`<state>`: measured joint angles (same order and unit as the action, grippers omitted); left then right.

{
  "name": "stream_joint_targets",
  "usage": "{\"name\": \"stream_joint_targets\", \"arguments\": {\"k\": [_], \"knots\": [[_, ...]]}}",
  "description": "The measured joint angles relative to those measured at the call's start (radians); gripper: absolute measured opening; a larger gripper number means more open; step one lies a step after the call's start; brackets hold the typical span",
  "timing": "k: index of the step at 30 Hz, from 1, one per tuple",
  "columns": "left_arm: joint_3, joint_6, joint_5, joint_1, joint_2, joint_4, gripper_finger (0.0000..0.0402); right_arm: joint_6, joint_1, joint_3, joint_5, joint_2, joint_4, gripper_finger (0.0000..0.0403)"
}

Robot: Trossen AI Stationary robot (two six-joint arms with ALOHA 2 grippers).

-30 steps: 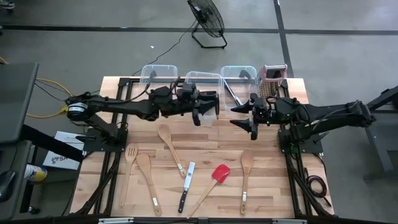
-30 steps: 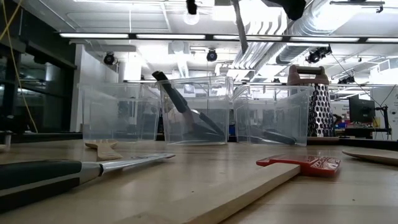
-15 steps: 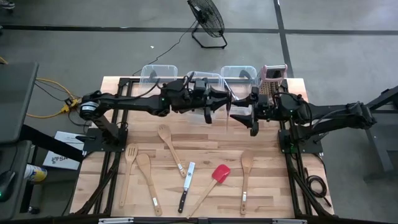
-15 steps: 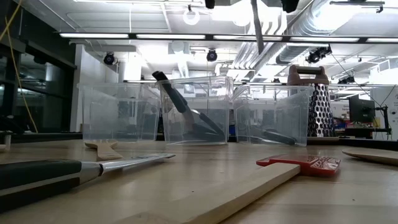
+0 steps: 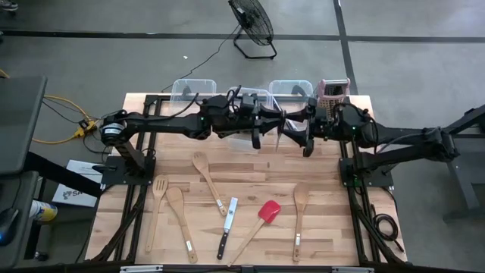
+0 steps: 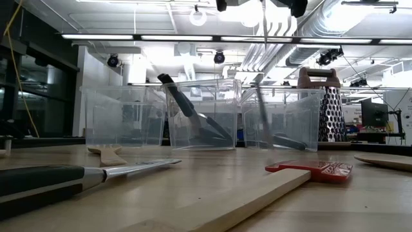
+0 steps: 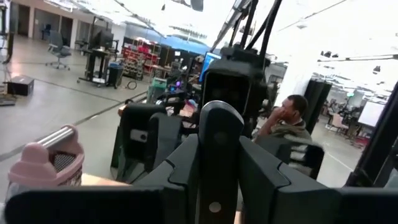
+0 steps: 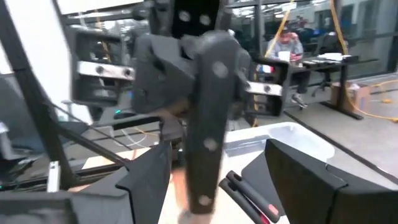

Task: Pick & Place Kitchen Items
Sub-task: Put the black knife into the right bin

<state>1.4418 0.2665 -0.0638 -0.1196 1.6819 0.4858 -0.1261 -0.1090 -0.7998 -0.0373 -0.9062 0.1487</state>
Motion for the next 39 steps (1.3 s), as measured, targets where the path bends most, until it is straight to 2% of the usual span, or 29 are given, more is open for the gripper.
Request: {"name": "stream_joint_targets", "arguments": {"k": [9,14,19,30,39], "knots": [[0.0,0.0,0.003,0.0,0.001,-0.011,0.008,-0.003,-0.044,-0.001,0.118,-0.051,0.082,0.0251],[0.0,0.0,0.003,0.0,0.001,-0.02,0.008,-0.009,-0.045,-0.001,0.122,-0.074,0.091,0.0247],[0.0,0.0,0.006,0.0,0.001,-0.025,0.008,-0.009,-0.045,-0.001,0.118,-0.07,0.096,0.0212],[0.0,-0.005,0.011,0.0,0.0,-0.034,0.008,-0.018,-0.045,0.0,0.12,-0.066,0.094,0.0087],[0.0,0.011,0.025,0.002,-0.002,-0.063,0.0085,-0.019,-0.045,0.0,0.14,-0.064,0.073,0.0087]]}}
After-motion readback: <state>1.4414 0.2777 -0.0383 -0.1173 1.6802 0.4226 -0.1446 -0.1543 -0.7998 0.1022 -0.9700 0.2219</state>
